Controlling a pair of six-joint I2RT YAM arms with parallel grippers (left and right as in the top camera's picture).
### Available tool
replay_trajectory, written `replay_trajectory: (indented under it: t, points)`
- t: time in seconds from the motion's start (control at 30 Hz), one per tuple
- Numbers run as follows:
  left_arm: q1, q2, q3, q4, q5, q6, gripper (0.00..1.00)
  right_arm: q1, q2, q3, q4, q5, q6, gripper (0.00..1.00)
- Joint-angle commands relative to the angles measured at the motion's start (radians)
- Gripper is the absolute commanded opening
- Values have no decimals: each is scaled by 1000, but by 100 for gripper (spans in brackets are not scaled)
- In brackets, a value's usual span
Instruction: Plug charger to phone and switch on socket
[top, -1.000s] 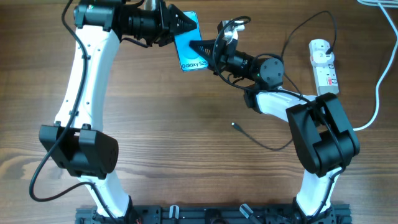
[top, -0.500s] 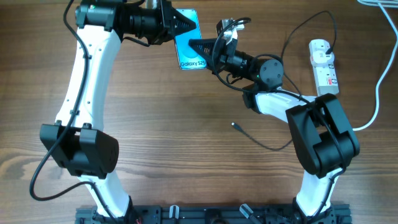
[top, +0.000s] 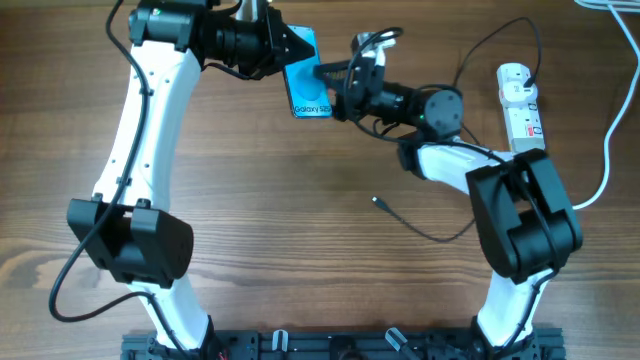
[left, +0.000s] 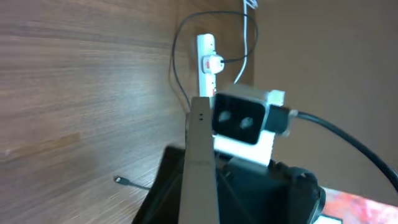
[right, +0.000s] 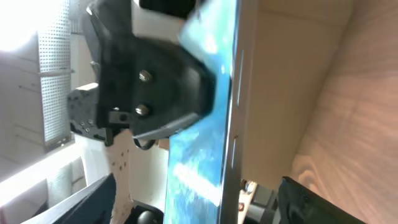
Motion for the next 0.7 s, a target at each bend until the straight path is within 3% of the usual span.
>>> replay_trajectory:
  t: [0.0,0.1,0.17,0.27,0.37,0.5,0.6,0.67]
  points:
    - [77,2,1,-37,-2,-69,4,-50,-4,6,-32,-49,-45,86]
    - [165,2,1,-144,32,-60,4,-96,-4,5,-303,-165,-266,87]
    - [216,2,1,-222,187,0,4,-103,-4,-7,-491,-230,-448,85]
    - [274,2,1,-316,381,49,4,-106,-4,-42,-523,-259,-505,82]
    - [279,2,1,-379,411,11,4,-127,-4,-58,-616,-256,-571,82]
    - [276,2,1,-456,411,-88,4,-108,-4,-61,-942,-129,-824,77]
    - [253,2,1,-582,411,-104,4,-105,-4,-61,-1017,-64,-912,66]
    - [223,2,1,-583,424,-122,4,-104,-5,-61,-1112,11,-1014,60]
